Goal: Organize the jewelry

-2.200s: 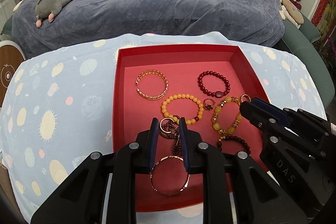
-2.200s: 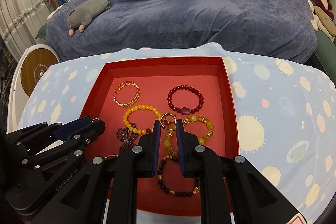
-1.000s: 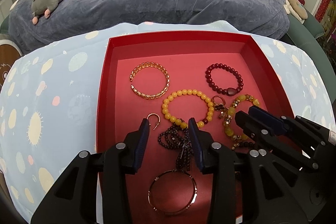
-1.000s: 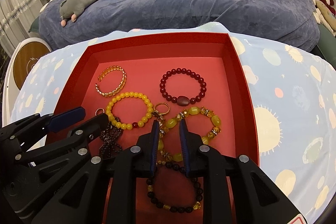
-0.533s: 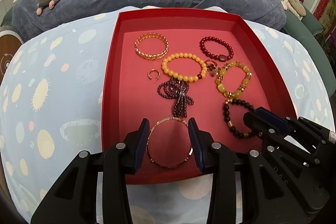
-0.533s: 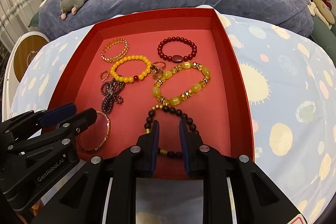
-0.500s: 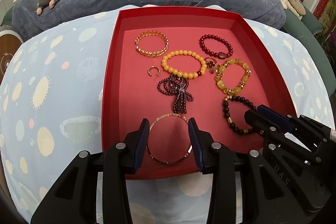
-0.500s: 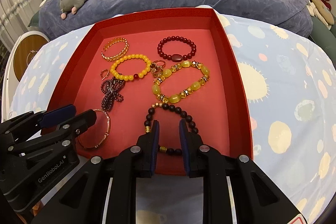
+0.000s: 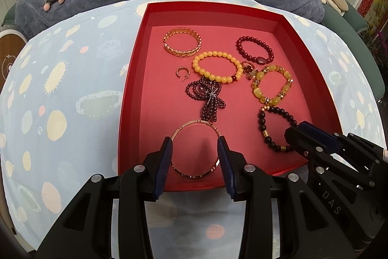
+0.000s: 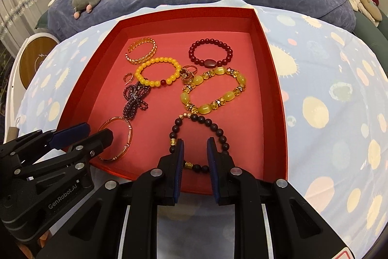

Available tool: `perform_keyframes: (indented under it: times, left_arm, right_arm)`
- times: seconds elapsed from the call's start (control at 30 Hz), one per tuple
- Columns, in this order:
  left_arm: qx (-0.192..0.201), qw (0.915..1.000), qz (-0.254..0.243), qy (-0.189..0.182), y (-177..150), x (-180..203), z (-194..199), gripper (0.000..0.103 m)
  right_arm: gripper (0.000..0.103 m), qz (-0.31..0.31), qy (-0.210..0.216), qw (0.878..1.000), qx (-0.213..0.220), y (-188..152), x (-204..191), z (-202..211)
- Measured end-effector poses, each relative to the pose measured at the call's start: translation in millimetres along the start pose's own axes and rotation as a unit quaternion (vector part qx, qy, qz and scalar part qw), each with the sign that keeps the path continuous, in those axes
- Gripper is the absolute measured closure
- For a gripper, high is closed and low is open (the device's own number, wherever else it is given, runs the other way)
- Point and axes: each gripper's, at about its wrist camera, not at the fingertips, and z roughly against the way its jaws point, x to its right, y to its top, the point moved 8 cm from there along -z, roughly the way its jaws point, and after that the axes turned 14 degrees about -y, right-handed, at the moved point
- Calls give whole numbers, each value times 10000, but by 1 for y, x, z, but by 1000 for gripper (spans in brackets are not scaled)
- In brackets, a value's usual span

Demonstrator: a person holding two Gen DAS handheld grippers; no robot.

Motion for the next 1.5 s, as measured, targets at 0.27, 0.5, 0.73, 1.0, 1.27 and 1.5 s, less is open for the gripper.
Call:
perform_keyframes:
  times: [0.27, 0.5, 0.73, 1.0, 1.27, 1.5]
  left_arm:
    - [-22, 10000, 27, -18, -19, 8, 13, 67]
    - [184, 9998, -39, 33, -10, 20, 34, 66]
    - [365, 9993, -75, 70, -8, 30, 51, 53]
    - [439, 9988, -88, 192, -14, 33, 60, 45]
    - [552, 9978, -25, 355, -21, 26, 69, 31]
    - [609, 9970, 1, 484, -25, 21, 76, 20]
  right_arm:
    - [83, -88, -68, 9999, -20, -14, 4, 16]
    - [83, -212, -133, 9996, 105, -10, 13, 38]
    - [69, -332, -252, 9989, 230, -12, 21, 58]
    - [60, -322, -367, 9981, 364, -18, 23, 74]
    - [52, -342, -478, 9973, 438, -24, 28, 82]
    - [41, -440, -514, 9967, 443, -29, 33, 85]
